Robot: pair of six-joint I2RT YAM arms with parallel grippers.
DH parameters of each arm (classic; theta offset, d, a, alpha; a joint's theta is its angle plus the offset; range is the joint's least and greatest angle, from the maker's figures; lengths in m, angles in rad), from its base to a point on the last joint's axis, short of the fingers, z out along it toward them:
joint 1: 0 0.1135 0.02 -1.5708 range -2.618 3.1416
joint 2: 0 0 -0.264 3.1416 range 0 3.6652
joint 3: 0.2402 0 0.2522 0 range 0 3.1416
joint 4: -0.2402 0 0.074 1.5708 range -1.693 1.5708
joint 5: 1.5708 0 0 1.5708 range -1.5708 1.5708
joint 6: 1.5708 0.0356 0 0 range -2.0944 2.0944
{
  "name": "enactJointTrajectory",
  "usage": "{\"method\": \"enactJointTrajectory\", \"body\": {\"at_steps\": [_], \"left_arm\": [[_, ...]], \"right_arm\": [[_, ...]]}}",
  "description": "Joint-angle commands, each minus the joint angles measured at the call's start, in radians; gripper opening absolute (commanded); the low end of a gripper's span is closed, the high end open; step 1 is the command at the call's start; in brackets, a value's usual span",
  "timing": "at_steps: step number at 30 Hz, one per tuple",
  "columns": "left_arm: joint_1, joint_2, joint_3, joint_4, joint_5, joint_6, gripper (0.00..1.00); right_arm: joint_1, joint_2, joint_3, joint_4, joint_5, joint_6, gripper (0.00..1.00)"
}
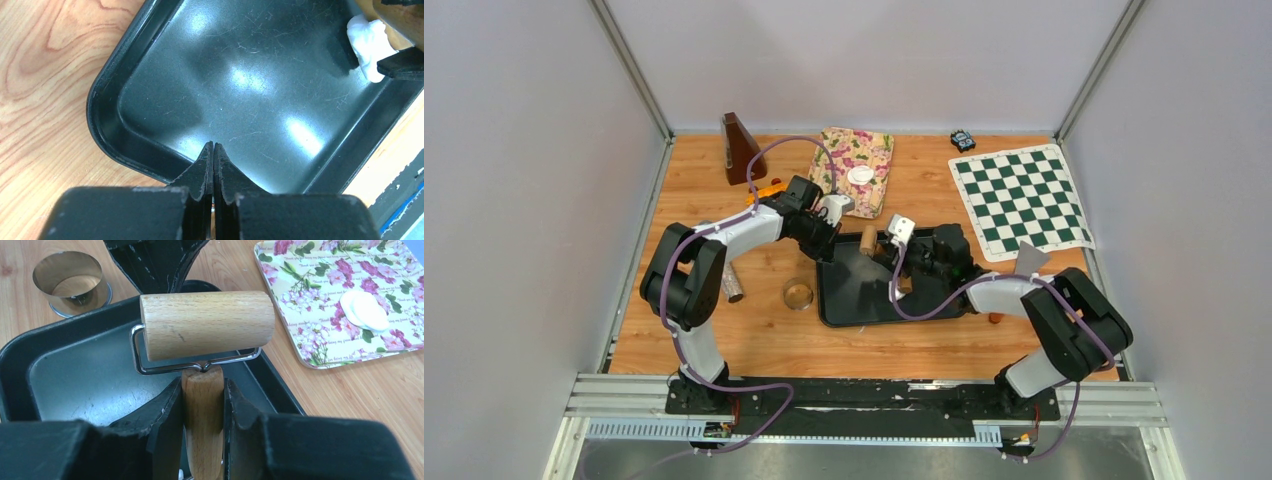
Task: Roll out the dumpling wrappers from the dough
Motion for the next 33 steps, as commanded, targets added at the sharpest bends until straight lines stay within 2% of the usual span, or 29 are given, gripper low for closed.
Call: {"method": "enactJointTrajectory", "body": {"at_steps": [1, 5, 13, 19, 25, 30, 33], "left_arm": [[-0.005, -0.009, 0.044, -0.007, 0.003, 0.016, 0.00], [-0.005, -0.007, 0.044, -0.009, 0.000, 0.017, 0.00], [-0.005, -0.015, 0.043, -0.010, 0.004, 0.016, 0.00], [-0.005, -0.015, 0.046, -0.012, 0.004, 0.016, 0.00], [-0.005, -0.015, 0.049, -0.015, -0.005, 0.025, 0.00], [-0.005, -0.006, 0.064, -0.025, 0.007, 0.028, 0.00], [-0.005, 0.003, 0.072, -0.038, 0.025, 0.033, 0.00]], "right_arm": [[-0.001, -0.028, -0.009, -0.008, -0.028, -0.032, 0.00], [0.002, -0.021, 0.032, -0.030, -0.023, -0.035, 0.00], [-0.001, -0.108, 0.043, -0.232, -0.018, -0.206, 0.00], [-0.015, -0.174, 0.058, -0.238, -0.017, -0.160, 0.00], [-0.010, -0.205, 0.113, -0.274, -0.103, -0.092, 0.00], [0.056, -0.207, 0.104, -0.289, -0.071, -0.098, 0.00], [0.101, -0.190, 0.067, -0.241, -0.022, -0.092, 0.00]]}}
